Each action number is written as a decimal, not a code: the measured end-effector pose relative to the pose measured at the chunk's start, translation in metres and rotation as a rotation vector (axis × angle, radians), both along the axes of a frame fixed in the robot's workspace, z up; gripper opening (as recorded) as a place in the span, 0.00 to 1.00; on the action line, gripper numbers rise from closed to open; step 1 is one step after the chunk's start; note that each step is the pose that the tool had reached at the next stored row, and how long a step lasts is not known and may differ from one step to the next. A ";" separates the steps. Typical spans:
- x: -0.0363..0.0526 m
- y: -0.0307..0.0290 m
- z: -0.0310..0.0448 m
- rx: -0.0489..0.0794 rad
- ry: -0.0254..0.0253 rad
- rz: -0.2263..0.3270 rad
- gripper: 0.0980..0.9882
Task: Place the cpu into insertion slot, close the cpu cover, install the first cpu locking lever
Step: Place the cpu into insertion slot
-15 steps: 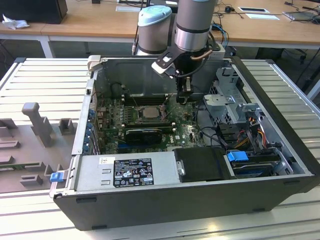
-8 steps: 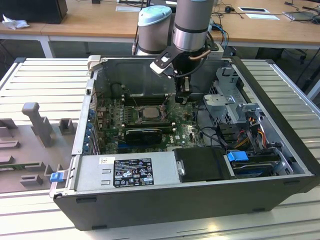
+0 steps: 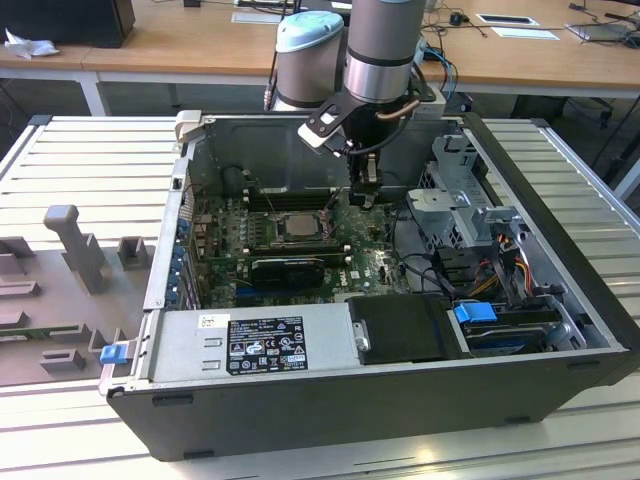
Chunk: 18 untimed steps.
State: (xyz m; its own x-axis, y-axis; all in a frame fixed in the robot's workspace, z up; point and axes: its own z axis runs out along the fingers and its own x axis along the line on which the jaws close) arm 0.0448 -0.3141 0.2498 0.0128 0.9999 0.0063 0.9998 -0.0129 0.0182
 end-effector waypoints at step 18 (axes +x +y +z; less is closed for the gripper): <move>-0.0030 0.0000 0.0000 0.000 0.0000 0.000 0.01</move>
State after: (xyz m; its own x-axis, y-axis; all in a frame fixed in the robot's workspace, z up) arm 0.0417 -0.3141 0.2498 0.0129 0.9999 0.0064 0.9998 -0.0130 0.0182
